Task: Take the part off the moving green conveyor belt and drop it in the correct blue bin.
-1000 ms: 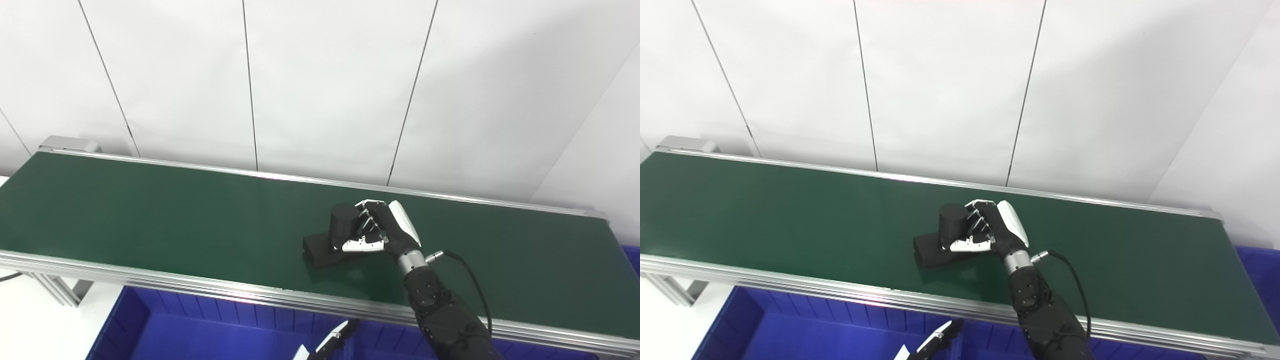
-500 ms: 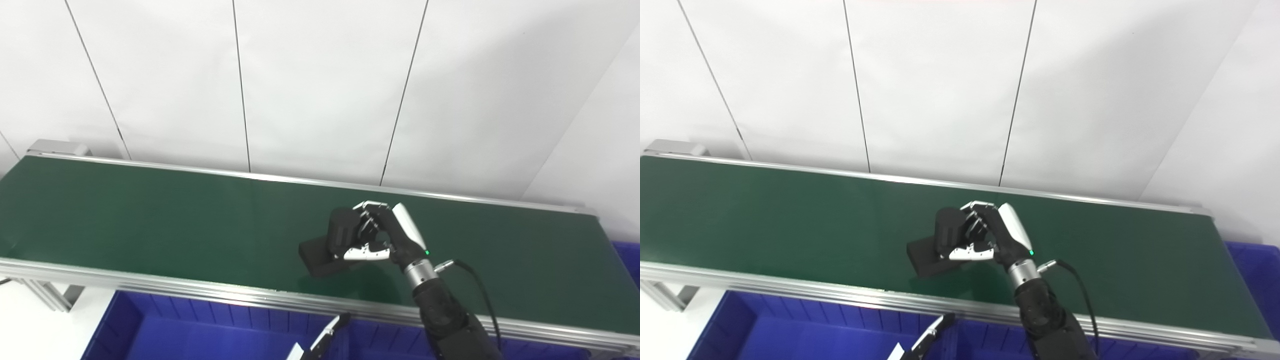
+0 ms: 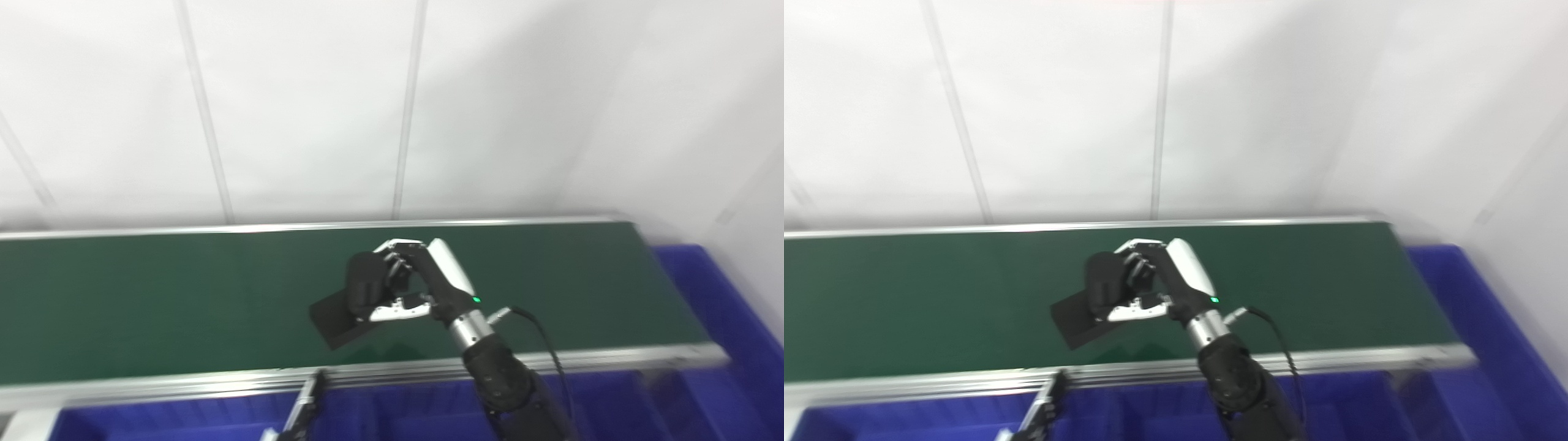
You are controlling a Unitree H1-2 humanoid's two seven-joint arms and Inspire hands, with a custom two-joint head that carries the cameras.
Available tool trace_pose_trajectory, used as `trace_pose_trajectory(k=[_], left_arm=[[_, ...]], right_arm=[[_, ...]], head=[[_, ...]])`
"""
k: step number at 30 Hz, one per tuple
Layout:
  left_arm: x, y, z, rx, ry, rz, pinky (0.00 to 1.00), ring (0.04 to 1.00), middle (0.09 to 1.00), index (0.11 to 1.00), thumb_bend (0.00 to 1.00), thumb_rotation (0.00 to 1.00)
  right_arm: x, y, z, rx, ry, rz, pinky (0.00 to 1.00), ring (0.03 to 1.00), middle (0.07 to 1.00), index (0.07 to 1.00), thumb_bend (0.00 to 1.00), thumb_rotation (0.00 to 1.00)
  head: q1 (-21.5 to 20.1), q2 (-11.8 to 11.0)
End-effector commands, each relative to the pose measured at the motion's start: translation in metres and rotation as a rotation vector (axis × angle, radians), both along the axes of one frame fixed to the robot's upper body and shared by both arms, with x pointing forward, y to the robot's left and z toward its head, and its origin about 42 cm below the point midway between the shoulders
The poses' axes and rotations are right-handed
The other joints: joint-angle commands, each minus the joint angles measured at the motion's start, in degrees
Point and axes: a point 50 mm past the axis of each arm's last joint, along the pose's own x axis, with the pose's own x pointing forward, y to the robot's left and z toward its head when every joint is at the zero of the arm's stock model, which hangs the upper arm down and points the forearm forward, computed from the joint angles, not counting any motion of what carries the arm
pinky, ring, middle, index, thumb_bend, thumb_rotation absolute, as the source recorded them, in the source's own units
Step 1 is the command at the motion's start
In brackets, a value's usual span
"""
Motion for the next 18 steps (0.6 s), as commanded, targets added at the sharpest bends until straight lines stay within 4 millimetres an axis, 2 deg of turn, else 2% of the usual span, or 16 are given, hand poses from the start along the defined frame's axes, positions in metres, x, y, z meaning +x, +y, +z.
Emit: trace_pose_trajectory(k=[1, 2, 3, 4, 5, 6, 7, 8, 11, 15, 18], left_arm=[[0.006, -0.002, 0.016, -0.052, -0.074, -0.032, 1.0, 1.0, 1.0, 1.0, 0.84, 1.0], [0.007, 0.001, 0.019, -0.058, -0.083, -0.037, 1.0, 1.0, 1.0, 1.0, 0.84, 1.0], [0.009, 0.004, 0.021, -0.063, -0.09, -0.039, 1.0, 1.0, 1.0, 1.0, 0.83, 1.0], [0.011, 0.009, 0.024, -0.071, -0.099, -0.039, 1.0, 1.0, 1.0, 1.0, 0.83, 1.0], [0.013, 0.012, 0.026, -0.078, -0.105, -0.04, 1.0, 1.0, 1.0, 1.0, 0.82, 1.0], [0.015, 0.016, 0.029, -0.09, -0.113, -0.036, 1.0, 1.0, 1.0, 1.0, 0.82, 1.0], [0.017, 0.019, 0.031, -0.103, -0.12, -0.033, 1.0, 1.0, 1.0, 1.0, 0.79, 0.99], [0.019, 0.022, 0.035, -0.113, -0.132, -0.028, 1.0, 1.0, 1.0, 1.0, 0.77, 0.98], [0.022, 0.028, 0.042, -0.13, -0.158, -0.018, 1.0, 1.0, 1.0, 1.0, 0.75, 0.96], [0.024, 0.031, 0.051, -0.141, -0.191, -0.01, 1.0, 1.0, 1.0, 1.0, 0.79, 0.95], [0.025, 0.034, 0.058, -0.137, -0.202, -0.014, 1.0, 1.0, 1.0, 1.0, 0.81, 0.95]], right_arm=[[-0.004, -0.009, 0.02, 0.016, -0.05, -0.039, 0.24, 0.304, 0.422, 0.527, 0.52, 0.0], [-0.008, -0.01, 0.023, 0.019, -0.048, -0.049, 0.24, 0.304, 0.422, 0.527, 0.52, 0.0], [-0.013, -0.014, 0.025, 0.024, -0.045, -0.064, 0.23, 0.297, 0.421, 0.528, 0.52, 0.0], [-0.019, -0.019, 0.027, 0.027, -0.043, -0.077, 0.23, 0.296, 0.421, 0.528, 0.52, 0.0], [-0.023, -0.022, 0.029, 0.028, -0.041, -0.087, 0.23, 0.293, 0.42, 0.53, 0.52, 0.0], [-0.03, -0.027, 0.032, 0.027, -0.039, -0.106, 0.23, 0.291, 0.419, 0.53, 0.52, 0.0], [-0.037, -0.032, 0.033, 0.026, -0.038, -0.124, 0.23, 0.294, 0.42, 0.531, 0.52, 0.0], [-0.046, -0.04, 0.033, 0.025, -0.042, -0.142, 0.23, 0.296, 0.42, 0.531, 0.52, 0.0], [-0.062, -0.053, 0.035, 0.011, -0.046, -0.176, 0.23, 0.299, 0.423, 0.531, 0.52, 0.0], [-0.088, -0.071, 0.034, -0.018, -0.005, -0.222, 0.22, 0.279, 0.418, 0.533, 0.51, 0.0], [-0.104, -0.081, 0.035, -0.047, 0.002, -0.237, 0.21, 0.27, 0.461, 0.494, 0.52, 0.0]], head=[[0.03, -0.02], [-1.85, 1.74], [-2.12, 2.0], [-3.71, 3.52], [-3.71, 3.52], [-4.96, 4.81], [-4.96, 4.81], [-5.85, 5.81], [-6.67, 6.54], [-7.05, 7.2], [-7.62, 8.07]])
